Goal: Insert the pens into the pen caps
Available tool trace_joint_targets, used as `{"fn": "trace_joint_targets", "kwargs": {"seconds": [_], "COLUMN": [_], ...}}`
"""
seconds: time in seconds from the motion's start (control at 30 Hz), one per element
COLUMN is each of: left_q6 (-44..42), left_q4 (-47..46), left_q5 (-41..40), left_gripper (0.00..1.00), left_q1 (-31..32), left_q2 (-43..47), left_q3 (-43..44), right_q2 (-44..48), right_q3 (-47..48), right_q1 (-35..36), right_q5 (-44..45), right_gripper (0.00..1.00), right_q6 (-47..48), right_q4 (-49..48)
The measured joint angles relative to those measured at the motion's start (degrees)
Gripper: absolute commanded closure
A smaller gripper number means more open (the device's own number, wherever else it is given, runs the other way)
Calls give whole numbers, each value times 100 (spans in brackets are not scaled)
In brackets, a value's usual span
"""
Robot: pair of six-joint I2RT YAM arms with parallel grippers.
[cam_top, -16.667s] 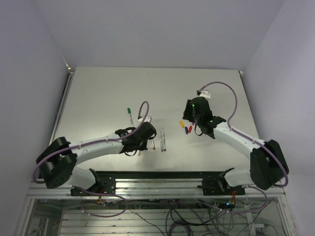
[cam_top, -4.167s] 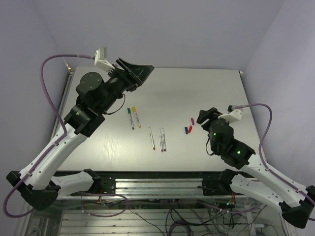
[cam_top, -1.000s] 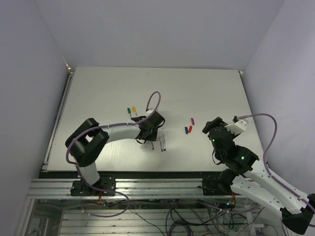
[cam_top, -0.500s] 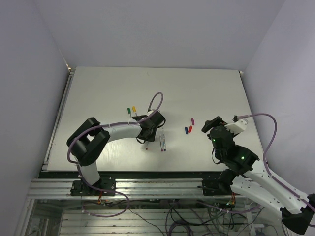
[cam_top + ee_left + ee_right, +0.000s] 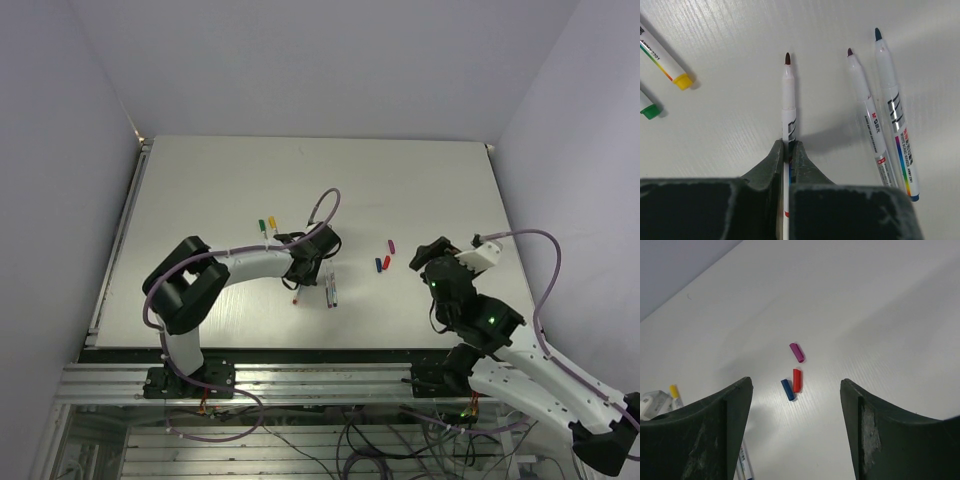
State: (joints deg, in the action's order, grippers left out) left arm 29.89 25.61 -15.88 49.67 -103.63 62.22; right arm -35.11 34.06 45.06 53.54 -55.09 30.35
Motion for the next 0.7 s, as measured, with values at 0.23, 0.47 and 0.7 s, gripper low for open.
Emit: {"fn": "trace_joint_targets", "kwargs": {"seconds": [0.23,0.47,0.7], "left_q6": [-81,-118,-125], "left_q4": [-216,-549,-321], "left_q5": [7,70,118], "left_gripper": [93,93,93], "left_q1": [2,2,4], "left_q2": [125,389,1088], "left_q3": [-184,-531,-990], "right_q2": [-608,-1047,-1545], "right_q3": [181,352,367], "right_q1": [0,-98,-872], "right_q5": [26,-2,-669], "right_gripper": [34,36,36], "right_q6": [44,116,551], "right_q4": [125,201,-57]}}
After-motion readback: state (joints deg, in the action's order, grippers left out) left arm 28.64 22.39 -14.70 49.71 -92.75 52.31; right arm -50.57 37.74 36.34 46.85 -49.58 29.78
